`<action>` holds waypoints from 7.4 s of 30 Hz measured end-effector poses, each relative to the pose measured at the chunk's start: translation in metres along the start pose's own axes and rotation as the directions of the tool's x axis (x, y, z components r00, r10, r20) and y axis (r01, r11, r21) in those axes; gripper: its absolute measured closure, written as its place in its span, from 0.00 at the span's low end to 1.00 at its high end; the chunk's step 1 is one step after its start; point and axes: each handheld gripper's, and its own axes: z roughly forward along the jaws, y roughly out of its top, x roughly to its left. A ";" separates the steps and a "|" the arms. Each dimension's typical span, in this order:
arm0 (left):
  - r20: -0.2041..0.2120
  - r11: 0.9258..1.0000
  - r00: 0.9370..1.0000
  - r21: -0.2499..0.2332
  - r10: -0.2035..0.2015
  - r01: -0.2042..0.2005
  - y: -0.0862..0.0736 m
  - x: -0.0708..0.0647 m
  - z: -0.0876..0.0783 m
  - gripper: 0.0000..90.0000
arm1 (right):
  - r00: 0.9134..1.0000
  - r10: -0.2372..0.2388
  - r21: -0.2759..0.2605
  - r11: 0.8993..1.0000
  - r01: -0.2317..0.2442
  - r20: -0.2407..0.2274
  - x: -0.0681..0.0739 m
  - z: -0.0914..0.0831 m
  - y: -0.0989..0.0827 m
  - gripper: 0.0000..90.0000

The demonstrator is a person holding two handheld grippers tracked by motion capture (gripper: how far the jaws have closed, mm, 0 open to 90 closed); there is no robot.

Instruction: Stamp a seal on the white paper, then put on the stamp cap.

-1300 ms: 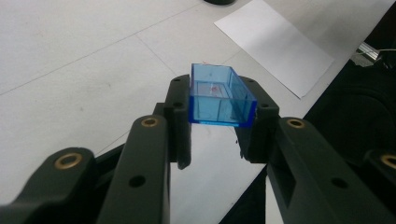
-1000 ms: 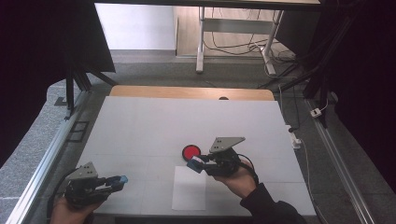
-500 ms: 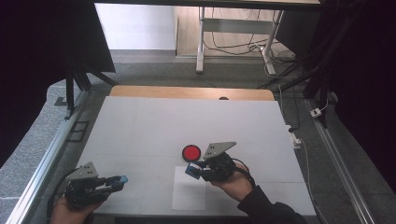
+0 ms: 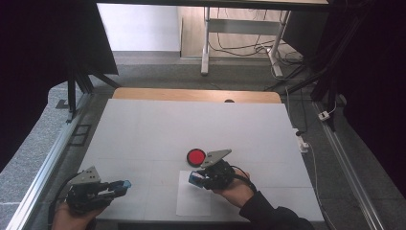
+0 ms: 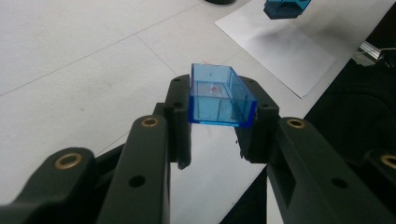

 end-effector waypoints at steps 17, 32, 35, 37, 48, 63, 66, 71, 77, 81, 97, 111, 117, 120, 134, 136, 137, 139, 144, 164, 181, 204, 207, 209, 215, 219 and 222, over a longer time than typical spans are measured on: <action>0.001 1.000 1.000 0.000 0.001 -0.001 0.000 0.000 0.000 0.75 | 0.999 -0.041 0.079 0.996 0.041 0.004 0.002 0.023 -0.004 0.79; -0.001 1.000 1.000 0.003 0.001 -0.001 0.000 0.000 0.001 0.75 | 0.999 -0.040 0.070 0.997 0.038 0.026 0.006 0.024 -0.006 0.79; -0.002 1.000 1.000 0.005 0.003 -0.003 0.000 -0.001 0.001 0.75 | 0.998 -0.045 0.069 0.997 0.043 0.036 0.007 0.024 -0.007 0.79; -0.003 1.000 1.000 0.005 0.003 -0.003 0.000 -0.001 0.001 0.75 | 0.998 -0.052 0.066 0.997 0.049 0.042 0.009 0.024 -0.007 0.79; -0.003 1.000 1.000 0.007 0.004 -0.004 0.001 -0.001 0.001 0.75 | 0.988 -0.116 0.085 0.991 0.108 0.098 0.020 0.024 -0.007 0.79; -0.003 1.000 1.000 0.008 0.005 -0.005 0.001 -0.001 0.001 0.75 | 1.000 -0.006 0.048 0.999 0.005 0.014 0.003 0.024 -0.010 0.79; -0.002 1.000 1.000 0.008 0.004 -0.004 0.001 -0.001 0.001 0.75 | 0.999 0.039 0.041 0.998 -0.038 -0.015 -0.003 0.023 -0.011 0.79; -0.003 1.000 1.000 0.009 0.004 -0.004 0.001 -0.001 0.001 0.75 | 0.999 0.036 0.043 0.998 -0.035 -0.016 -0.004 0.023 -0.012 0.79; -0.005 1.000 1.000 0.009 0.005 -0.005 0.001 -0.001 0.001 0.75 | 0.999 -0.026 0.054 0.998 0.025 0.031 0.006 0.024 -0.010 0.79; -0.005 1.000 1.000 0.009 0.005 -0.005 0.001 -0.001 0.001 0.75 | 0.996 -0.060 0.065 0.996 0.056 0.062 0.012 0.024 -0.009 0.79; -0.004 1.000 1.000 0.010 0.004 -0.004 0.001 0.000 0.002 0.76 | 0.996 -0.060 0.068 0.996 0.055 0.063 0.012 0.025 -0.008 0.79; 0.002 1.000 1.000 0.012 0.002 -0.002 0.001 0.000 0.002 0.76 | 0.998 -0.040 0.073 0.997 0.036 0.052 0.010 0.024 -0.006 0.79; 0.002 1.000 1.000 0.011 0.000 0.000 0.001 0.000 0.002 0.75 | 0.999 -0.031 0.044 0.999 0.029 0.040 0.009 0.021 -0.005 0.79; 0.002 1.000 1.000 0.011 0.000 0.000 0.001 0.000 0.002 0.76 | 0.999 -0.029 0.029 0.999 0.028 0.039 0.009 0.018 -0.003 0.79; 0.005 1.000 1.000 0.009 0.000 0.000 0.001 0.000 0.001 0.75 | 1.000 -0.012 -0.027 1.000 0.013 0.015 0.009 -0.001 0.002 0.79; 0.005 1.000 1.000 0.009 -0.001 0.001 0.001 0.000 0.001 0.75 | 1.000 -0.008 -0.044 0.999 0.009 0.013 0.008 -0.004 0.003 0.79; 0.004 1.000 1.000 0.009 -0.002 0.002 0.001 0.000 0.001 0.76 | 1.000 -0.005 -0.052 0.999 0.005 0.012 0.008 -0.006 0.003 0.79; 0.005 1.000 1.000 0.009 -0.002 0.002 0.001 0.001 0.001 0.75 | 1.000 0.005 -0.070 0.998 -0.004 0.013 0.008 -0.010 0.004 0.79; 0.005 1.000 1.000 0.008 -0.002 0.002 0.001 0.000 0.001 0.75 | 1.000 0.022 -0.119 0.993 -0.020 0.011 0.005 -0.023 0.005 0.79; 0.006 1.000 1.000 0.009 0.000 0.000 0.001 0.001 0.002 0.76 | 1.000 0.025 -0.238 0.971 -0.026 -0.006 0.004 -0.055 0.011 0.79; 0.085 0.996 0.994 0.033 0.076 -0.079 0.021 -0.007 0.011 0.76 | 0.997 0.037 -0.280 0.958 -0.053 -0.062 0.003 -0.063 0.018 0.79; 0.309 0.967 0.917 -0.038 0.251 -0.252 0.071 -0.024 0.054 0.76 | 0.992 0.015 -0.314 0.948 -0.055 -0.127 0.006 -0.070 0.025 0.79; 0.339 0.963 0.902 -0.047 0.266 -0.266 0.076 -0.026 0.060 0.76 | 0.991 0.009 -0.317 0.947 -0.051 -0.133 0.005 -0.071 0.026 0.79; 0.355 0.959 0.893 -0.051 0.278 -0.278 0.080 -0.027 0.065 0.76 | 0.990 0.008 -0.322 0.945 -0.052 -0.138 0.005 -0.071 0.026 0.79; 0.393 0.952 0.870 -0.061 0.298 -0.299 0.089 -0.028 0.076 0.76 | 0.988 -0.009 -0.327 0.944 -0.042 -0.151 0.006 -0.071 0.028 0.79; 0.416 0.945 0.851 -0.075 0.320 -0.319 0.095 -0.030 0.083 0.76 | 0.987 -0.018 -0.327 0.944 -0.036 -0.162 0.007 -0.071 0.028 0.79; 0.434 0.937 0.834 -0.084 0.341 -0.339 0.099 -0.032 0.088 0.76 | 0.986 -0.027 -0.323 0.946 -0.028 -0.163 0.007 -0.071 0.029 0.79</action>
